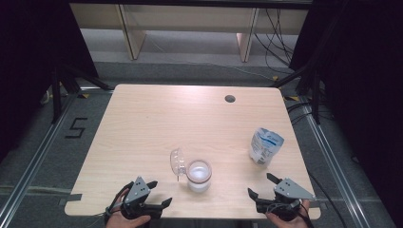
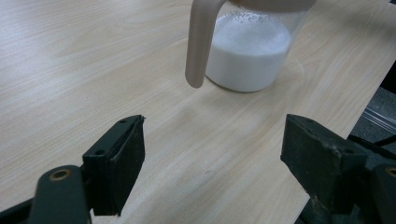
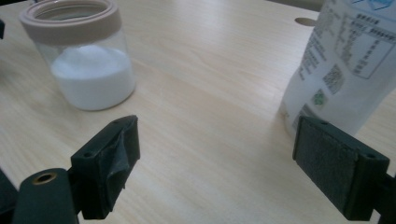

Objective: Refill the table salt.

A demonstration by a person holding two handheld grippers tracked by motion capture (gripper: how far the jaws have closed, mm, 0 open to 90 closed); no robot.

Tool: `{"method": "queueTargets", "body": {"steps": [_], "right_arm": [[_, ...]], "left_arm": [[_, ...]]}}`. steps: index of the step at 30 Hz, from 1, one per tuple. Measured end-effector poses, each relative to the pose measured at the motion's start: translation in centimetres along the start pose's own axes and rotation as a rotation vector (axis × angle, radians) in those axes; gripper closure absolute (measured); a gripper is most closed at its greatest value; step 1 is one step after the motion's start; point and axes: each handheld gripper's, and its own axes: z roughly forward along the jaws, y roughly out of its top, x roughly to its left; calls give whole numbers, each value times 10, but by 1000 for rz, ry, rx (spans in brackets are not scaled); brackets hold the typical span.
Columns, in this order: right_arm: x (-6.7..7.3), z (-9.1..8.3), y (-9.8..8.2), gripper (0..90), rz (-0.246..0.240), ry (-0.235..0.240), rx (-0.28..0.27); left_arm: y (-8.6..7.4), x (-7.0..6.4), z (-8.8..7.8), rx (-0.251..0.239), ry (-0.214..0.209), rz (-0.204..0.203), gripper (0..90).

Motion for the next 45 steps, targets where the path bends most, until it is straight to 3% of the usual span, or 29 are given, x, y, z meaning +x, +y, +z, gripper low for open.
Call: {"method": "queueTargets", "body": {"steps": [1,3,5,6,8,9,12,14,15,16,17,19,23,24,25,30,31,32,33,35,36,37,38,39,40,43,44,45], "right_arm": [[2,0,-1,157,0,7,10],[3,0,-2,157,-2,29,21],[6,1,-3,158,3,26,27],[5,2,-4,158,-13,31,27],[7,2,-5,158,-2,40,29],[7,0,-4,158,-3,33,32],[8,0,-4,158,-13,41,31],[9,-1,-5,159,-12,46,27],[9,-2,-5,159,-5,37,27],[9,-3,-5,159,-16,28,26],[10,-3,-5,159,-4,35,30],[10,-3,-6,159,-18,48,32],[12,-6,-8,159,0,41,45],[12,-7,-8,159,-1,34,46],[12,-7,-9,159,-3,45,41],[13,-11,-12,159,5,32,48],[15,-13,-12,159,28,40,52],[13,-13,-12,159,0,37,51],[17,-14,-13,159,38,39,56],[15,-15,-13,158,-7,31,50],[16,-15,-14,159,0,42,51],[14,-15,-14,159,-22,41,48],[16,-16,-14,159,-7,49,58],[17,-17,-15,159,4,45,64],[16,-16,-15,159,-20,46,57],[19,-18,-16,159,6,54,68],[18,-18,-17,159,-12,53,65],[18,-18,-17,159,-30,43,59]], "left_arm": [[0,1,-1,13,0,10,212],[0,0,-1,9,8,-11,213],[0,1,-1,7,5,4,213],[0,-1,0,3,-1,-28,213],[1,1,0,3,4,-13,214],[0,-1,0,-3,-13,-44,214],[1,-1,-1,-2,-23,-58,216],[2,1,-1,-10,13,-39,219],[2,0,0,-18,-13,-65,219],[3,4,-2,0,16,-17,219],[4,2,-1,-21,6,-43,219],[7,4,-4,-13,32,-19,219],[14,7,-5,-50,30,-37,227],[16,8,-6,-50,30,-21,227],[18,7,-6,-54,38,-41,227],[25,11,-8,-71,41,-49,257],[27,11,-8,-80,42,-56,264],[28,12,-8,-80,48,-45,272],[29,14,-9,-78,50,-38,279],[32,15,-11,-88,59,-44,321],[33,16,-11,-96,56,-53,341],[34,17,-12,-96,69,-50,367],[36,19,-14,-95,68,-36,411],[37,19,-14,-106,70,-61,433],[39,21,-15,-105,74,-43,461],[43,22,-15,-115,71,-31,551],[45,23,-15,-117,71,-19,591],[46,22,-14,-130,71,-34,627]]}}
